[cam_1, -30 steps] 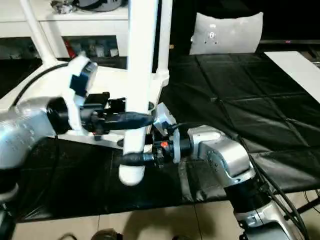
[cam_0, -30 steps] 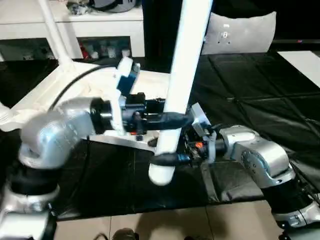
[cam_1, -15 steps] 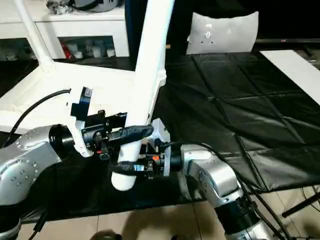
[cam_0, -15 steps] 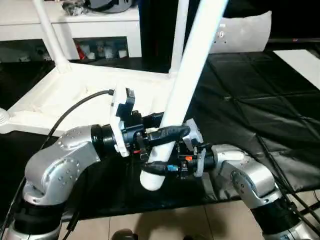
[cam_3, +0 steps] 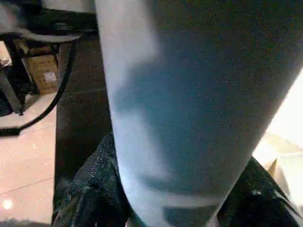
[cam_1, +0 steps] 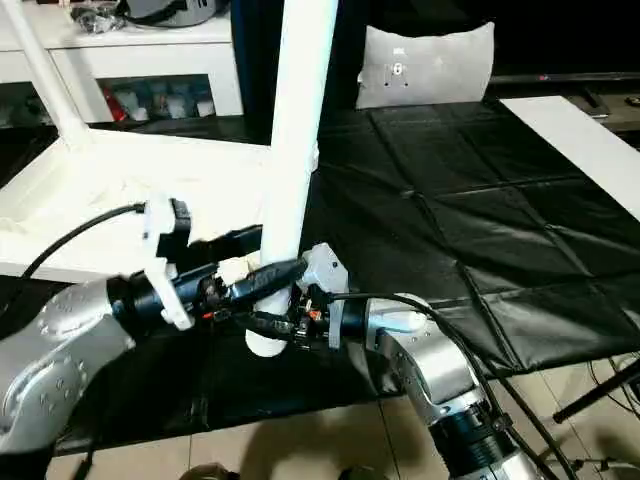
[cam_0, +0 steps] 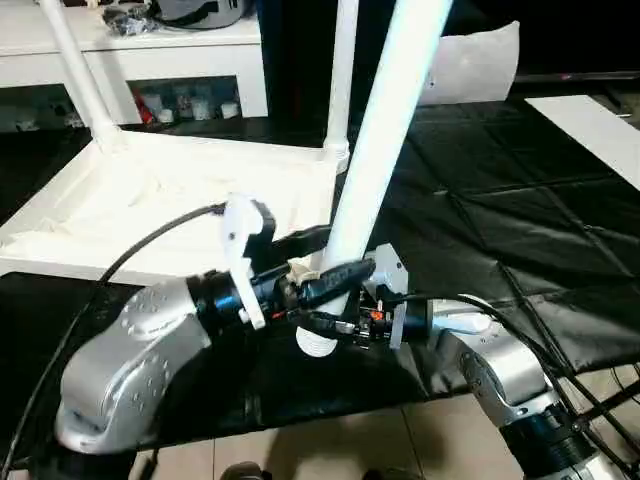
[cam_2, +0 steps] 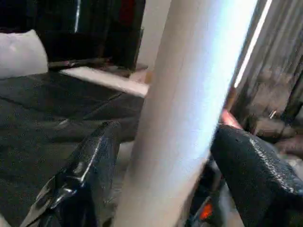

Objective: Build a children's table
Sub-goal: Pick table leg

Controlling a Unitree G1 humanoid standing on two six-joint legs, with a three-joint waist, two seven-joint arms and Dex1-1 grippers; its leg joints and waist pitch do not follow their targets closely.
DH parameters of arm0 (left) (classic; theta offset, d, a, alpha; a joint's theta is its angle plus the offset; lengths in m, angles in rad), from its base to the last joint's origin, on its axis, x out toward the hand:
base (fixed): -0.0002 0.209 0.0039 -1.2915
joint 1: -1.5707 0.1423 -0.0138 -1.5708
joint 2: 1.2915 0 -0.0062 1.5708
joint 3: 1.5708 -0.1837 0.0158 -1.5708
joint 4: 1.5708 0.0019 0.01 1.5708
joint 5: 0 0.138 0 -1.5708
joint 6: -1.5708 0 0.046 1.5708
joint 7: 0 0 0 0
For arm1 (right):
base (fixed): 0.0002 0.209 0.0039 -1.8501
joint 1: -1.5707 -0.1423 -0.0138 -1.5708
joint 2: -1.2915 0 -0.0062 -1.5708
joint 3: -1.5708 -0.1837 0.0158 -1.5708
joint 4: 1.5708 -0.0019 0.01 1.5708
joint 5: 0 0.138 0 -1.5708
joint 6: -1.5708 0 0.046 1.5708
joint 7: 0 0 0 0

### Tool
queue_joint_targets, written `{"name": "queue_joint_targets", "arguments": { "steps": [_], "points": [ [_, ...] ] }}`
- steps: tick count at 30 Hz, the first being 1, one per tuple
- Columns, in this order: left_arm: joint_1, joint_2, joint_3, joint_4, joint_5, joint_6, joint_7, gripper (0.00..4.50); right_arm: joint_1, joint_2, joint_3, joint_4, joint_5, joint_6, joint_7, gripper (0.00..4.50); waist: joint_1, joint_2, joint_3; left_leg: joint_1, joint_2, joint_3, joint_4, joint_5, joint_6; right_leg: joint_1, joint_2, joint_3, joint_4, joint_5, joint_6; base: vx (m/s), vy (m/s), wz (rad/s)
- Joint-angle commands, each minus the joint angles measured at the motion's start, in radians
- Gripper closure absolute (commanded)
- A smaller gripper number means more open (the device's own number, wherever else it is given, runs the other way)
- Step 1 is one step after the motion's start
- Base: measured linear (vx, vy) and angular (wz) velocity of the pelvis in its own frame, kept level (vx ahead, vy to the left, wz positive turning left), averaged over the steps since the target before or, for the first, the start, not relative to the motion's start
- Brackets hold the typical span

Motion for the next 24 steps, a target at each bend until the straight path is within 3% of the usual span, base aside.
{"name": "queue_joint_targets", "arguments": {
  "steps": [1,2,3,4,6,11,13,15,16,17,18,20,21,22,24],
  "points": [
    [0.006,-0.052,0.064,-0.023,-0.136,0.008,0.008,0.61,0.000,0.017,-0.045,-0.008,0.032,-0.016,-0.007,2.61,0.000,0.000,-0.064,0.003,0.023,0.000,-0.079,-0.295,0.020,0.041,-0.066,0.038,-0.092,-0.518,-0.080,0.000,0.000,0.00],
    [0.008,-0.059,0.071,-0.022,-0.150,0.007,0.010,0.61,0.000,0.019,-0.049,-0.010,0.037,-0.014,-0.010,2.61,0.000,0.000,-0.063,0.002,0.024,0.000,-0.080,-0.293,0.020,0.042,-0.066,0.039,-0.092,-0.509,-0.087,0.000,0.000,0.00],
    [0.011,-0.089,0.102,-0.016,-0.232,0.011,0.019,0.46,0.002,0.033,-0.071,-0.020,0.070,0.005,-0.020,2.61,0.001,-0.005,-0.065,-0.002,0.024,0.000,-0.080,-0.281,0.023,0.046,-0.066,0.038,-0.086,-0.487,-0.096,0.000,0.000,0.00],
    [0.011,-0.089,0.102,-0.016,-0.232,0.011,0.019,0.34,0.002,0.033,-0.071,-0.020,0.070,0.005,-0.020,2.61,0.002,-0.003,-0.065,-0.001,0.024,0.001,-0.080,-0.280,0.026,0.045,-0.066,0.039,-0.087,-0.482,-0.101,0.000,0.000,0.00],
    [0.014,-0.124,0.137,-0.010,-0.359,0.029,0.034,0.27,0.003,0.050,-0.101,-0.043,0.124,0.045,-0.034,2.61,0.001,0.001,-0.064,-0.001,0.023,0.001,-0.081,-0.280,0.026,0.046,-0.062,0.038,-0.086,-0.481,-0.096,0.000,0.000,0.00],
    [0.009,-0.145,0.161,-0.001,-0.378,0.021,0.066,0.12,0.006,0.053,-0.109,-0.044,0.118,0.046,-0.050,2.61,0.000,0.001,-0.064,-0.001,0.023,0.001,-0.083,-0.274,0.019,0.048,-0.061,0.038,-0.089,-0.491,-0.072,0.000,0.000,0.00],
    [-0.006,-0.156,0.191,0.026,-0.254,-0.028,0.149,0.12,0.012,0.052,-0.119,-0.057,0.083,0.068,-0.110,2.61,-0.002,-0.004,-0.063,-0.001,0.022,0.002,-0.083,-0.268,0.017,0.049,-0.060,0.038,-0.091,-0.499,-0.060,0.000,0.000,0.00],
    [-0.007,-0.150,0.198,0.035,-0.187,-0.052,0.197,0.04,0.019,0.053,-0.127,-0.074,0.070,0.085,-0.151,2.61,-0.001,-0.005,-0.062,0.001,0.020,0.001,-0.083,-0.263,0.012,0.048,-0.059,0.037,-0.095,-0.519,-0.034,0.000,0.000,0.00],
    [0.012,-0.124,0.199,0.024,-0.082,-0.094,0.261,0.04,0.041,0.064,-0.153,-0.127,0.060,0.132,-0.247,2.61,-0.002,-0.014,-0.059,-0.001,0.020,0.000,-0.086,-0.252,0.009,0.048,-0.057,0.038,-0.100,-0.534,-0.011,0.000,0.000,0.00],
    [0.012,-0.124,0.199,0.024,-0.082,-0.094,0.261,0.04,0.041,0.064,-0.153,-0.127,0.060,0.132,-0.247,2.61,0.000,-0.011,-0.062,0.000,0.019,0.000,-0.085,-0.247,0.006,0.049,-0.058,0.038,-0.095,-0.532,-0.003,0.000,0.000,0.00],
    [0.042,-0.100,0.202,-0.005,0.002,-0.115,0.338,0.00,0.075,0.076,-0.178,-0.198,0.037,0.198,-0.362,2.61,-0.002,-0.009,-0.062,0.000,0.020,-0.001,-0.087,-0.243,0.000,0.048,-0.058,0.038,-0.097,-0.536,0.008,0.000,0.000,0.00],
    [0.055,-0.099,0.208,-0.016,0.016,-0.116,0.368,0.00,0.088,0.081,-0.184,-0.221,0.027,0.219,-0.399,2.61,-0.002,-0.006,-0.064,0.003,0.018,-0.001,-0.086,-0.249,-0.007,0.045,-0.058,0.037,-0.096,-0.530,0.012,0.000,0.000,0.00],
    [0.093,-0.114,0.236,-0.046,0.036,-0.110,0.438,0.00,0.125,0.112,-0.210,-0.275,0.031,0.276,-0.483,2.61,-0.003,-0.004,-0.064,0.002,0.021,0.000,-0.087,-0.247,-0.012,0.044,-0.057,0.039,-0.093,-0.501,0.001,0.000,0.000,0.00],
    [0.093,-0.114,0.236,-0.046,0.036,-0.110,0.438,0.00,0.125,0.112,-0.210,-0.275,0.031,0.276,-0.483,2.61,-0.002,-0.005,-0.065,0.002,0.020,0.000,-0.087,-0.250,-0.010,0.042,-0.057,0.039,-0.094,-0.498,-0.001,0.000,0.000,0.00],
    [0.158,-0.114,0.244,-0.090,0.086,-0.063,0.530,0.00,0.167,0.132,-0.225,-0.343,0.013,0.353,-0.563,2.61,-0.002,-0.008,-0.066,0.001,0.019,0.000,-0.087,-0.250,-0.011,0.043,-0.055,0.039,-0.092,-0.486,0.001,0.000,0.000,0.00]
  ]
}}
